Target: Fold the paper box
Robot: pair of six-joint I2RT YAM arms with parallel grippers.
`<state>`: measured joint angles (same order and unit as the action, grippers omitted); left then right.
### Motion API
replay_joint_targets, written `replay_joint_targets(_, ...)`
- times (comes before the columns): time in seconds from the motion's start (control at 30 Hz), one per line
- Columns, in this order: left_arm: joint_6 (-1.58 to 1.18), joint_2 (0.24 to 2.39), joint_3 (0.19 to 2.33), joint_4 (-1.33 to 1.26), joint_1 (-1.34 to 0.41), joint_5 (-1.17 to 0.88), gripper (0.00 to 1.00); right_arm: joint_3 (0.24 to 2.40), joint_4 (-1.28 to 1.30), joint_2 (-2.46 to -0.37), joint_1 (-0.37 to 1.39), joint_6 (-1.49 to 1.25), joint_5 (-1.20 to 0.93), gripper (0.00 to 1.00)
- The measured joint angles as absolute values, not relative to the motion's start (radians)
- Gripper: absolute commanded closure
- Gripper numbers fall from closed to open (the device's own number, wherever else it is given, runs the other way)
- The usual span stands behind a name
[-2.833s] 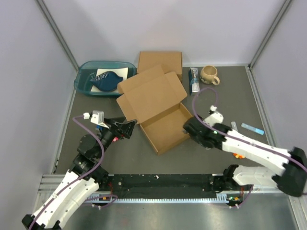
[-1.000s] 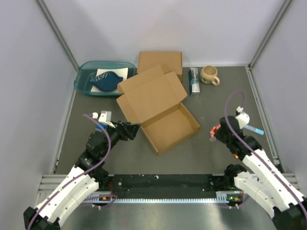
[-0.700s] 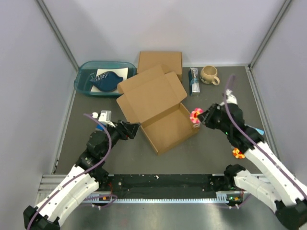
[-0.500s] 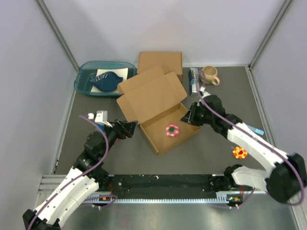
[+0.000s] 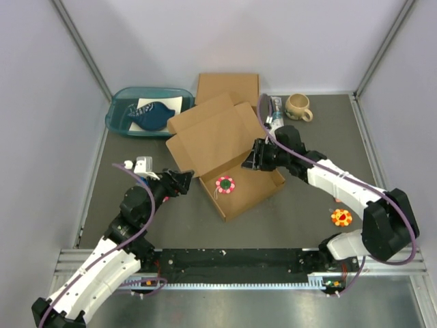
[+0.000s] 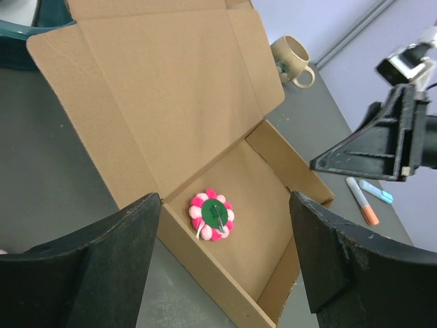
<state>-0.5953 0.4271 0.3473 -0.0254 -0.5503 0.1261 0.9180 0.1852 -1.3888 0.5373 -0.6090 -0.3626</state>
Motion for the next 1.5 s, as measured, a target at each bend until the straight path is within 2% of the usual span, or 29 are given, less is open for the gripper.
replay_joint_targets(0.1,-0.595,0.444,0.362,-0.006,-0.551,0.149,0.17,0.947,0.207,-1.357,0.540,-0.567,-0.266,0.40)
replay_joint_targets(0.27,-0.617,0.453,0.392,0.093,-0.550,0.264,0.16,1.007,0.282,-1.321,0.522,-0.477,-0.055,0.34)
replay_joint_targets(0.5,-0.630,0.397,0.400,0.156,-0.550,0.344,0.17,1.002,0.320,-1.373,0.514,-0.322,0.183,0.34)
replay_joint_targets(0.73,-0.626,0.376,0.408,0.194,-0.550,0.350,0.17,0.974,0.338,-1.507,0.514,-0.252,0.258,0.34)
replay_joint_targets(0.83,-0.620,0.350,0.410,0.203,-0.550,0.350,0.16,0.974,0.338,-1.546,0.514,-0.246,0.286,0.37)
replay_joint_targets(1.17,-0.603,0.294,0.415,0.216,-0.550,0.350,0.16,0.878,0.327,-1.559,0.515,-0.346,0.281,0.62)
replay_joint_targets(1.37,-0.602,0.290,0.415,0.224,-0.550,0.350,0.17,0.767,0.321,-1.496,0.538,-0.471,0.276,0.67)
replay_joint_targets(1.5,-0.603,0.290,0.415,0.226,-0.550,0.350,0.17,0.692,0.321,-1.414,0.555,-0.572,0.269,0.61)
